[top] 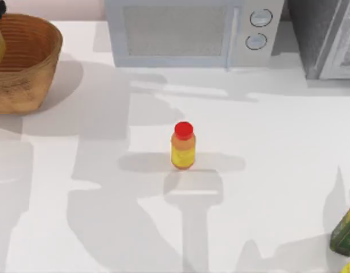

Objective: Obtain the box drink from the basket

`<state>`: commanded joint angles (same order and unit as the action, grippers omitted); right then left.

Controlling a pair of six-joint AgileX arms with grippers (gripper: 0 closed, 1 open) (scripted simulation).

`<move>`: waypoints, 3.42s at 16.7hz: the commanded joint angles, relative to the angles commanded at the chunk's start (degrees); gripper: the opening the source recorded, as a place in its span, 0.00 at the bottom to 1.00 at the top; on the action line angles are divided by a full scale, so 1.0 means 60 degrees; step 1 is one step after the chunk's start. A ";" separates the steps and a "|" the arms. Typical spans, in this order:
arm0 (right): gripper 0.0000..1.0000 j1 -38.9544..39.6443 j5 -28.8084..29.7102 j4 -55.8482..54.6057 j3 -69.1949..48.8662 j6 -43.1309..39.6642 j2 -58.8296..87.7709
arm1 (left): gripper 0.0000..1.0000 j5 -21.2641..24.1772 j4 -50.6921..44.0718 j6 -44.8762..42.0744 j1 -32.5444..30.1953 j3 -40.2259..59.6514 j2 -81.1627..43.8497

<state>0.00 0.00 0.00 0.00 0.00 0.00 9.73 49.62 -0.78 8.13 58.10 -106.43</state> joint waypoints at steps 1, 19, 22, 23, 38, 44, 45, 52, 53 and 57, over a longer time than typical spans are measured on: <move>1.00 0.0000 0.0000 0.0000 0.0000 0.0000 0.0000 | 0.00 -0.0004 -0.0257 0.0000 0.0000 0.0149 0.0190; 1.00 0.0000 0.0000 0.0000 0.0000 0.0000 0.0000 | 0.00 -0.0256 -0.3482 0.0080 -0.0023 0.0103 0.2797; 1.00 0.0000 0.0000 0.0000 0.0000 0.0000 0.0000 | 0.00 -0.0492 -0.4080 0.0132 -0.0109 -0.1072 0.4669; 1.00 0.0000 0.0000 0.0000 0.0000 0.0000 0.0000 | 0.00 -0.0580 -0.4307 0.0138 -0.0150 -0.1551 0.5446; 1.00 0.0000 0.0000 0.0000 0.0000 0.0000 0.0000 | 0.00 -0.1616 -0.8050 0.0132 -0.1249 -0.9267 1.7210; 1.00 0.0000 0.0000 0.0000 0.0000 0.0000 0.0000 | 0.00 -0.1622 -0.8269 0.0129 -0.1356 -0.9684 1.7738; 1.00 0.0000 0.0000 0.0000 0.0000 0.0000 0.0000 | 0.00 -0.1623 -0.8255 0.0112 -0.1320 -0.9673 1.7695; 1.00 0.0000 0.0000 0.0000 0.0000 0.0000 0.0000 | 0.00 -0.3705 -0.6907 0.0185 -0.3163 -0.8342 1.5746; 1.00 0.0000 0.0000 0.0000 0.0000 0.0000 0.0000 | 0.00 -0.4402 -0.6486 0.0192 -0.3711 -0.7925 1.5111; 1.00 0.0000 0.0000 0.0000 0.0000 0.0000 0.0000 | 0.00 -0.8159 -0.4602 0.0239 -0.6233 -0.6025 1.1992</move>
<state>0.00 0.00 0.00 0.00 0.00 0.00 -39.22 22.01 0.66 -29.27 21.96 -34.48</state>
